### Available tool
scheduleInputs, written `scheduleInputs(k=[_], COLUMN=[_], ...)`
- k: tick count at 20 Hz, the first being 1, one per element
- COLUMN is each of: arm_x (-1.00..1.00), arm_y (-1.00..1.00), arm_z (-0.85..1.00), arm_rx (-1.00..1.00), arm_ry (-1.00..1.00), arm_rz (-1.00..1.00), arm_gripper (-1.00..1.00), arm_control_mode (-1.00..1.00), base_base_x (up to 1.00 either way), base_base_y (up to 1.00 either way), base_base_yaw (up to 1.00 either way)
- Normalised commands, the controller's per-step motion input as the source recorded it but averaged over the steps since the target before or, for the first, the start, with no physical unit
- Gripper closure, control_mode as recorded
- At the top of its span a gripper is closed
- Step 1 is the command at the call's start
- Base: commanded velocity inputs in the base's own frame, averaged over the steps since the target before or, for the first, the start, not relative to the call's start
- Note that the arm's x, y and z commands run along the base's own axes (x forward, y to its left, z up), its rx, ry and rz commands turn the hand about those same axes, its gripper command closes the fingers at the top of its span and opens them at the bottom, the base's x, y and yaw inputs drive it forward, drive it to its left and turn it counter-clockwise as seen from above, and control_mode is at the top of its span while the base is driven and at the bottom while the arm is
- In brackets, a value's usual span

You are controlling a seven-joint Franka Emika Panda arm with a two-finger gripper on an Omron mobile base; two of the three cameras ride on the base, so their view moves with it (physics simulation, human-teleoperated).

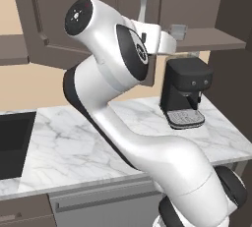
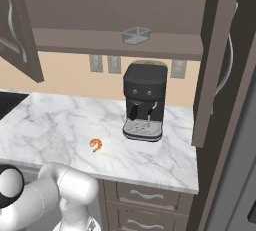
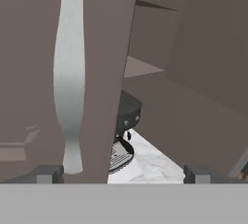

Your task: Retrieve the tupperware from the cabinet, then place the raw meat into the tupperware to avoid contamination.

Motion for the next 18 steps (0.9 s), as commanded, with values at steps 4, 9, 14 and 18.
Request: scheduleInputs(k=[4, 9, 14, 18], arm_x=[-0.46, -0.41, -0.35, -0.21], arm_y=[-0.08, -0.21, -0.45, -0.41], arm_z=[0.00, 0.00, 0.00, 0.00], arm_rx=[0.02, 0.06, 0.18, 0.26], arm_ry=[0.00, 0.00, 0.00, 0.01], arm_rz=[-0.05, -0.06, -0.05, 0.00], arm_gripper=[-1.00, -1.00, -1.00, -1.00], arm_control_mode=[-1.00, -1.00, -1.00, -1.00], base_base_x=[0.00, 0.00, 0.00, 0.00], base_base_y=[0.00, 0.00, 0.00, 0.00], base_base_yaw=[0.00, 0.00, 0.00, 0.00])
